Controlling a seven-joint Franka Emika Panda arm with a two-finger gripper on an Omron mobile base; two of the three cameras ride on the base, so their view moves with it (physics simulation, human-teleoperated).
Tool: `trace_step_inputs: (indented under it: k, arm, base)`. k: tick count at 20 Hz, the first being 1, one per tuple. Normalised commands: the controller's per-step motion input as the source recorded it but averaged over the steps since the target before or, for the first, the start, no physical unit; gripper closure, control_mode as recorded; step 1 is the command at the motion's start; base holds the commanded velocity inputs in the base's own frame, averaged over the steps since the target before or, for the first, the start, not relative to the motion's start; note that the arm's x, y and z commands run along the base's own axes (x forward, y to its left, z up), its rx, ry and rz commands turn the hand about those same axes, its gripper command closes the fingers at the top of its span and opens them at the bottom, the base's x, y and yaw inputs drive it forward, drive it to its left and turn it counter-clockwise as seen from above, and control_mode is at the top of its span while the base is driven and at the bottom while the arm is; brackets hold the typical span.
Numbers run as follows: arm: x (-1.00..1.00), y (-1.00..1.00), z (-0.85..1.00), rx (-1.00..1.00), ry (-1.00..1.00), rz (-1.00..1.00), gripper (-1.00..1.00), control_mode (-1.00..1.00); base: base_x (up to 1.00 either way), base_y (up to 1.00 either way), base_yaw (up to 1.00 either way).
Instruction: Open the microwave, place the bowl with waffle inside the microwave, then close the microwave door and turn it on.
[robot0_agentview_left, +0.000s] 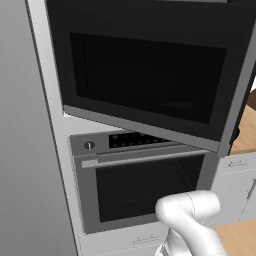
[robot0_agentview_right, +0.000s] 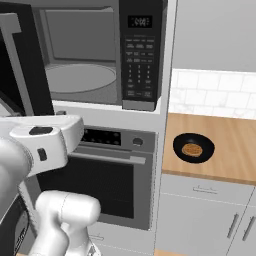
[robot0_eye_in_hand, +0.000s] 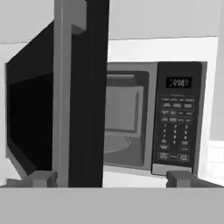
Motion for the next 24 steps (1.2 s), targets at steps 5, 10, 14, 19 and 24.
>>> trace_step_inputs:
  k: [5, 10, 14, 19, 24]
  arm:
    - [0.26, -0.69, 0.00, 0.10, -0.01, 0.36, -1.00, -1.00]
    - [0.34, -0.19, -0.02, 0.04, -0.07, 0.25, -1.00, -1.00]
    - [0.32, 0.11, -0.04, 0.00, -0.07, 0.01, -1.00, -1.00]
    - [0.77, 0.21, -0.09, 0.00, -0.01, 0.00, -1.00, -1.00]
    - [0.84, 0.02, -0.04, 0.00, 0.03, 0.00, -1.00, -1.00]
  base:
    - [0.00, 0.00, 0.00]
    - [0.00, 0.00, 0.00]
    - [0.00, 0.00, 0.00]
    - [0.00, 0.00, 0.00]
    - [0.00, 0.00, 0.00]
